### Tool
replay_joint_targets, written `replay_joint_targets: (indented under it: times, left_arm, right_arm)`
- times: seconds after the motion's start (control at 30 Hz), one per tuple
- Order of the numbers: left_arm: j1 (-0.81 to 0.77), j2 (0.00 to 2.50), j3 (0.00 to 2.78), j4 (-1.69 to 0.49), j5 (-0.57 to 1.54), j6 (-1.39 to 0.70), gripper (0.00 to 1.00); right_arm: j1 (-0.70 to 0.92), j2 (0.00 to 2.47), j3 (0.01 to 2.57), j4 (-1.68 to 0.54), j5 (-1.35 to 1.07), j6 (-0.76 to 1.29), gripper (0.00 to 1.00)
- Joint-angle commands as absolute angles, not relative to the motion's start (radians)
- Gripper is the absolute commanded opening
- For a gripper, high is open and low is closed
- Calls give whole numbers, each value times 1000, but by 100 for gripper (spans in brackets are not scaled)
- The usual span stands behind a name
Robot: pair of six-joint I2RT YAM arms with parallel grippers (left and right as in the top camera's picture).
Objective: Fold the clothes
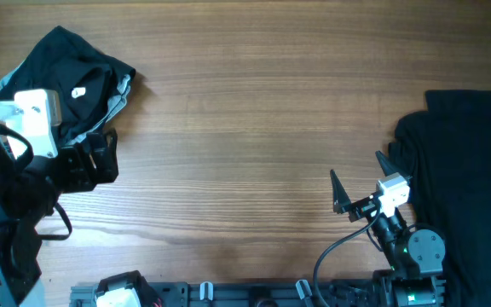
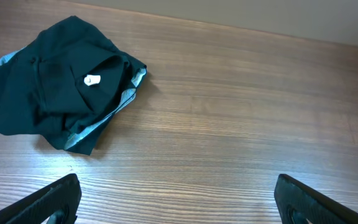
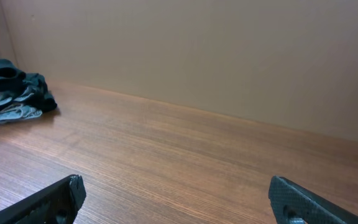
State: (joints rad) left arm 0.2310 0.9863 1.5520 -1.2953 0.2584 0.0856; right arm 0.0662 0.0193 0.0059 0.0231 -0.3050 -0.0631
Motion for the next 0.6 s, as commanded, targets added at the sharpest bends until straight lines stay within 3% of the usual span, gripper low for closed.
replay_joint_targets:
  times: [0.0, 0.23, 0.33, 0.37, 0.43, 0.57]
  left_arm:
    - [226, 982, 1552, -1293, 252, 101, 100]
    - [225, 942, 1549, -1309, 244, 101, 100]
    - [168, 780, 1362, -1010, 249, 97, 100]
    - [136, 667, 1160, -773, 250, 97, 100]
    - [112, 530, 921, -568, 253, 80, 100]
    - [109, 265, 564, -437, 291, 63, 100]
  right_arm:
    - [62, 14, 5, 25, -287, -46, 100]
    - [61, 14, 5, 25, -287, -46, 100]
    - [61, 14, 5, 25, -287, -46, 100]
    - [62, 14, 5, 25, -287, -46, 100]
    - [62, 14, 5, 25, -287, -46, 100]
    - [62, 14, 5, 25, -287, -46, 100]
